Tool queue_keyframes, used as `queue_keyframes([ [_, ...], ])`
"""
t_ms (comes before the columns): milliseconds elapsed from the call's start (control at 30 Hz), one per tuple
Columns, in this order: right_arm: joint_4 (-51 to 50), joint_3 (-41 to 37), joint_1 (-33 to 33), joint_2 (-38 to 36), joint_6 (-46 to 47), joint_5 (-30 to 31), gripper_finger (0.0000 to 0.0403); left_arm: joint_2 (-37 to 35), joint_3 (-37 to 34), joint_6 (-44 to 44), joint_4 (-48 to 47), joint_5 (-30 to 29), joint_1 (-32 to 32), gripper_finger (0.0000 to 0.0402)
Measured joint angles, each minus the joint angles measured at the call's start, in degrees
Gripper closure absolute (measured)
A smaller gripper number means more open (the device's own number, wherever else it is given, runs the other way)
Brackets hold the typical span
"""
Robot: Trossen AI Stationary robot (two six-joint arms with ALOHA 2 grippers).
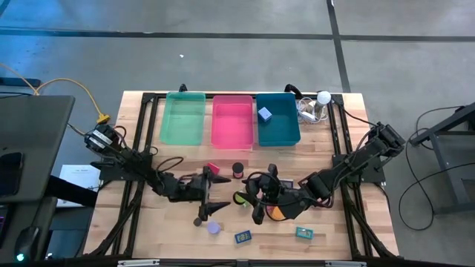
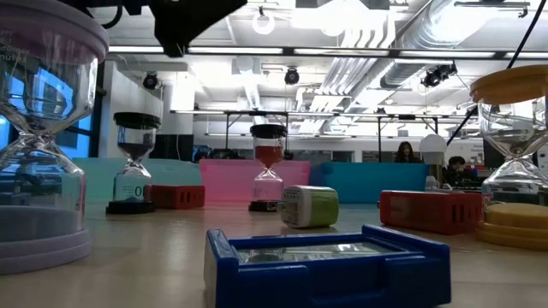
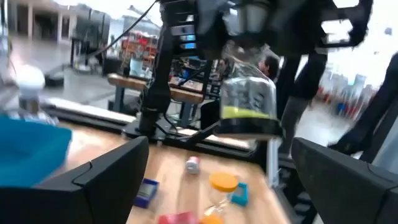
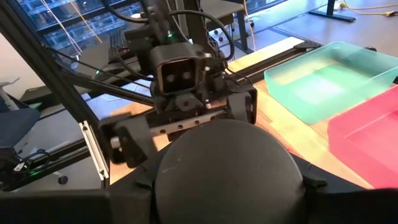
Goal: Pick & Place Office items
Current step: Put the green hourglass into the green bin
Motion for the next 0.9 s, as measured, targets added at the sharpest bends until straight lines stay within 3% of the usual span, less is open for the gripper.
queue_keyframes([
  [100, 0.0, 0.0, 0.0, 0.0, -0.6, 0.0, 0.0222, 0.0, 0.0, -4.3, -0.2, 0.2, 0.7, 0.0015],
  [300, 0.0, 0.0, -0.2, 0.0, -0.6, 0.0, 0.0219, 0.0, 0.0, -10.5, -0.2, 7.1, 2.7, 0.0015],
  [700, -0.2, 0.0, -1.9, 0.0, -0.5, -2.1, 0.0218, 0.0, 4.2, -10.9, -0.3, 19.7, 7.7, 0.0015],
  [900, -0.1, 0.0, -1.9, 0.0, -1.3, -2.1, 0.0223, 0.0, 6.2, -10.8, -4.9, 20.8, 7.8, 0.0015],
])
